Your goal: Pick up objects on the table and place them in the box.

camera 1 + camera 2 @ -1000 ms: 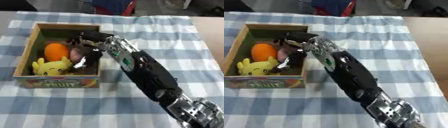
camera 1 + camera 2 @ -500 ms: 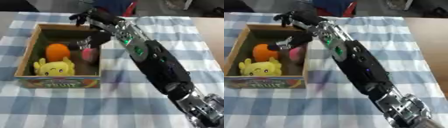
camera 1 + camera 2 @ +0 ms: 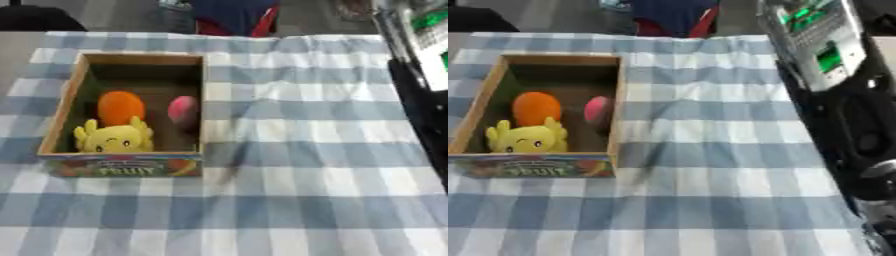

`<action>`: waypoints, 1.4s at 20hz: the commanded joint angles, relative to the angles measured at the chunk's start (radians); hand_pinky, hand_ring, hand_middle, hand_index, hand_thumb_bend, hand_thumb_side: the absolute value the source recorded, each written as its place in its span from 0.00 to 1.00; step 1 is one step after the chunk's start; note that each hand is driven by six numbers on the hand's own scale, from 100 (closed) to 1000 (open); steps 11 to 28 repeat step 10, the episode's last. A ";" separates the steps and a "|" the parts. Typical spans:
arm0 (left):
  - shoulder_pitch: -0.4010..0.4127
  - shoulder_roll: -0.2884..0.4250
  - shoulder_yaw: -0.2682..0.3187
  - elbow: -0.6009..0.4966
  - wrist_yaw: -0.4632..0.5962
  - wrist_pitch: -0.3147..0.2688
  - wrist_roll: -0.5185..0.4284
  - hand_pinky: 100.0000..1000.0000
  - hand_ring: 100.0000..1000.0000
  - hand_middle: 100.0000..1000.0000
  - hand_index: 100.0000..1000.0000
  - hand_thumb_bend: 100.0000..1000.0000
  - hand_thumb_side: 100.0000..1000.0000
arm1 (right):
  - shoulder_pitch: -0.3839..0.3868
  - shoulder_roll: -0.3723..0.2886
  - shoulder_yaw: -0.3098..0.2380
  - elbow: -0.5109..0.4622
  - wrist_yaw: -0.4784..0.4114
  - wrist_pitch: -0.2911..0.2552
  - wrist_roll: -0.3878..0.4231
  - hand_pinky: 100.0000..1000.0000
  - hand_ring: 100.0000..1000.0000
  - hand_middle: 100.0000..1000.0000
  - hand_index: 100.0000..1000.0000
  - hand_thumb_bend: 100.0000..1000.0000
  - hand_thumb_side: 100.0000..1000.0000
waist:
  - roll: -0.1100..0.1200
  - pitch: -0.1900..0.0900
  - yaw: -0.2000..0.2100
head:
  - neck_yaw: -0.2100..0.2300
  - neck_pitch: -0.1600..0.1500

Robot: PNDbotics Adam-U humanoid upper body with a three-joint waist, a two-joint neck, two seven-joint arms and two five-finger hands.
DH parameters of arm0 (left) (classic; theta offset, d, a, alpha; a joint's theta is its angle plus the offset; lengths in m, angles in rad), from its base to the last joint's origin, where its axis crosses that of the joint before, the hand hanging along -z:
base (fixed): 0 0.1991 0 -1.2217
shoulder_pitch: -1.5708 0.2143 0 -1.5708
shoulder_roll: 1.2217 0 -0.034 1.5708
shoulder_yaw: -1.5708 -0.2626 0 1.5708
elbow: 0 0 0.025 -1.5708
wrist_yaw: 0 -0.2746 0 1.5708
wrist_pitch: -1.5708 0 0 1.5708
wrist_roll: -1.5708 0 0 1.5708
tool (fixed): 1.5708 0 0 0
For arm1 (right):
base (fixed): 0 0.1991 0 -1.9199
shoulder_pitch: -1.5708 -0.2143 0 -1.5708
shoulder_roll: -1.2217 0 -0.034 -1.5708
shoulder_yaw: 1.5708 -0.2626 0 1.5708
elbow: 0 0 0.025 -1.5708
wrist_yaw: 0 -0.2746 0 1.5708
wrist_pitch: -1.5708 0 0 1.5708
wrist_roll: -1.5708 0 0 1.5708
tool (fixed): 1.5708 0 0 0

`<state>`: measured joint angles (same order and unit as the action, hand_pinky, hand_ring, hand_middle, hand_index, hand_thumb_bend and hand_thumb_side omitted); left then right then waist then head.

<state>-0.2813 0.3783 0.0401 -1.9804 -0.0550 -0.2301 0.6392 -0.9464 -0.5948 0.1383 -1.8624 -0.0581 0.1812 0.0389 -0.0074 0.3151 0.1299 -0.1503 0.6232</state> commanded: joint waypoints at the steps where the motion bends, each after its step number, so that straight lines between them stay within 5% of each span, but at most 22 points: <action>1: -0.001 0.024 0.015 -0.020 -0.008 -0.001 0.010 0.19 0.59 0.54 0.76 0.03 0.71 | 0.037 -0.084 -0.054 -0.117 -0.159 0.014 -0.119 0.56 0.72 0.64 0.82 0.00 1.00 | 0.008 -0.023 -0.004 | 0.012 0.005; 5: 0.005 0.023 0.022 -0.020 -0.013 -0.002 0.017 0.19 0.59 0.54 0.76 0.03 0.71 | 0.150 -0.137 -0.089 -0.136 -0.276 -0.074 -0.196 0.57 0.73 0.67 0.82 0.00 1.00 | 0.019 -0.022 -0.013 | 0.024 0.004; 10: 0.013 0.019 0.029 -0.020 -0.020 -0.001 0.028 0.18 0.59 0.54 0.76 0.03 0.71 | 0.311 -0.151 -0.122 -0.138 -0.368 -0.217 -0.173 0.59 0.72 0.70 0.83 0.00 1.00 | 0.030 -0.016 -0.026 | 0.047 0.003; 28: 0.013 0.019 0.029 -0.020 -0.020 -0.001 0.028 0.18 0.59 0.54 0.76 0.03 0.71 | 0.311 -0.151 -0.122 -0.138 -0.368 -0.217 -0.173 0.59 0.72 0.70 0.83 0.00 1.00 | 0.030 -0.016 -0.026 | 0.047 0.003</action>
